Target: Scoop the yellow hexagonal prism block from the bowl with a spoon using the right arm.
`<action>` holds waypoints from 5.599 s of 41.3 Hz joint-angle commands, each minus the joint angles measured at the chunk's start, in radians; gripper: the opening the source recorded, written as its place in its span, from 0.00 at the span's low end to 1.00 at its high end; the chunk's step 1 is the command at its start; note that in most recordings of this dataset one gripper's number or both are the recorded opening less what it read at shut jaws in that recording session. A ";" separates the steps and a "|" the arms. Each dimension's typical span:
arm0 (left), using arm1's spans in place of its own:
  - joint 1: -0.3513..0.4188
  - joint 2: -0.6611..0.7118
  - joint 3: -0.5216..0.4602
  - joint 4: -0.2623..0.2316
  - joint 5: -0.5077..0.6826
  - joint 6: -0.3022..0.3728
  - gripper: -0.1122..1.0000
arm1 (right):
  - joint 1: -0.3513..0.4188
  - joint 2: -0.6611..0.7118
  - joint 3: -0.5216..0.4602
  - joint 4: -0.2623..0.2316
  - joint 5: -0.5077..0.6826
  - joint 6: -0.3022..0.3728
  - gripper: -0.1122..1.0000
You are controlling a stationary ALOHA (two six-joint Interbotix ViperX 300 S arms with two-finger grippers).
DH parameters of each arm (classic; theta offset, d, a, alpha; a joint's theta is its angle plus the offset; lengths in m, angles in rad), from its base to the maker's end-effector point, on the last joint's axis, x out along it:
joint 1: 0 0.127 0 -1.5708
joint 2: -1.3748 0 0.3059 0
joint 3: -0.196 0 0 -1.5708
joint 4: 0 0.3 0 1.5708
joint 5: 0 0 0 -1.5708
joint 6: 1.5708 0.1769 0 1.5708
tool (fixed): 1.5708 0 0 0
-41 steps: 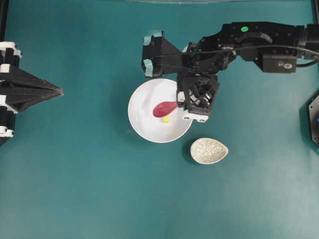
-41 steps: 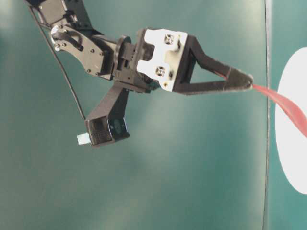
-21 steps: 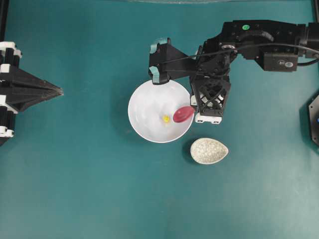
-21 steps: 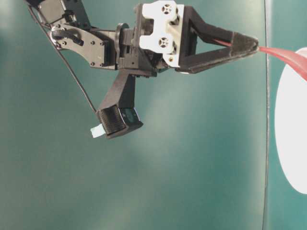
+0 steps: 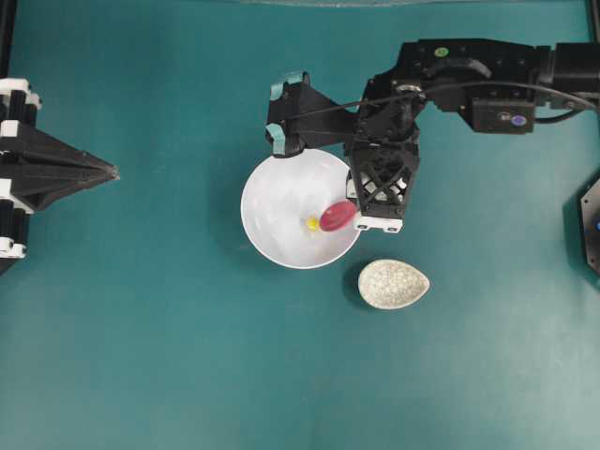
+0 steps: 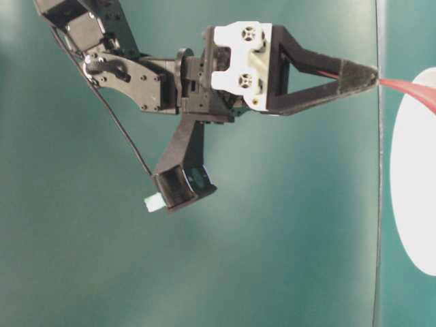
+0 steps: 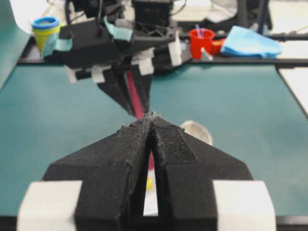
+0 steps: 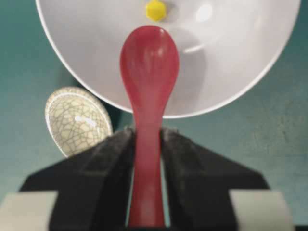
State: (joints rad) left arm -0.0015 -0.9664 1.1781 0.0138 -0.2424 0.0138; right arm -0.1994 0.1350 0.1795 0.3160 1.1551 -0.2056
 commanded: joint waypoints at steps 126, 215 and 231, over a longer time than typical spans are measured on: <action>0.000 -0.006 -0.031 0.002 0.000 -0.002 0.10 | 0.057 -0.172 0.402 -0.037 -0.859 0.008 0.33; 0.000 -0.002 -0.026 0.002 0.058 0.000 0.10 | 0.074 -0.486 0.382 0.014 -0.715 0.063 0.33; -0.002 0.000 -0.025 0.002 0.057 0.000 0.10 | 0.074 -0.486 0.382 0.012 -0.719 0.063 0.33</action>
State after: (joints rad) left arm -0.0015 -0.9741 1.1766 0.0138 -0.1779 0.0138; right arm -0.1273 -0.3283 0.5737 0.3283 0.4464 -0.1442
